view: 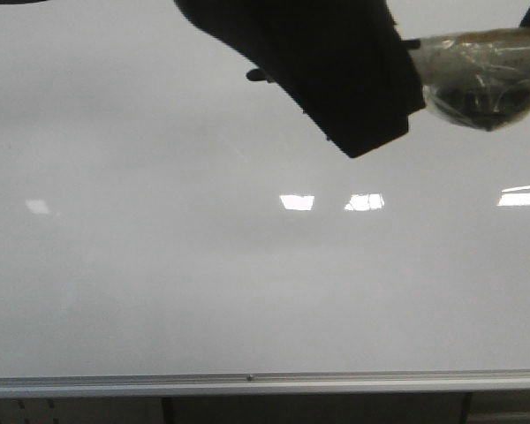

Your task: Write number 2 on whiteboard

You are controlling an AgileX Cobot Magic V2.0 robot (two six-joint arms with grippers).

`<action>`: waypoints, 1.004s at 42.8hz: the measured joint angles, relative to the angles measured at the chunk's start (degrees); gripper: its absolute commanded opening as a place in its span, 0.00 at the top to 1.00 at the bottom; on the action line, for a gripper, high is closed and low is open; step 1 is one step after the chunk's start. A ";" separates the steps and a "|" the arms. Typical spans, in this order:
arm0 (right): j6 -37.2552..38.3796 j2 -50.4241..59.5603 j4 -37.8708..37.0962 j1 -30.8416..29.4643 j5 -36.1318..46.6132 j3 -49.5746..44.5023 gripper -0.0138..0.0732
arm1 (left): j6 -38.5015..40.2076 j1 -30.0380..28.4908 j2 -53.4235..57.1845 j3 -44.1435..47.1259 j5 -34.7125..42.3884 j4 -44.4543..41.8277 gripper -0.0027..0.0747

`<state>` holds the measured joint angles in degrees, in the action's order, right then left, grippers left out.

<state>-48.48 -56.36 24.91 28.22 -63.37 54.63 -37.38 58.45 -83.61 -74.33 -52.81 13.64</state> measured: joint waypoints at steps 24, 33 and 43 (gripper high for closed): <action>7.17 2.35 -7.26 -3.64 -1.19 0.00 0.24 | 0.17 0.03 0.12 0.00 -0.48 -2.19 0.90; 22.49 8.79 -18.96 -10.95 -1.65 0.00 0.24 | 11.58 0.03 3.43 0.00 -1.94 -13.05 0.90; 28.17 12.59 -21.70 -14.15 -2.38 0.00 0.24 | 34.52 -6.47 8.29 0.00 -6.09 -27.85 0.90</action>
<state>-20.32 -43.77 3.21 14.07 -65.75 54.63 -2.86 51.97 -75.32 -74.33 -58.90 -14.21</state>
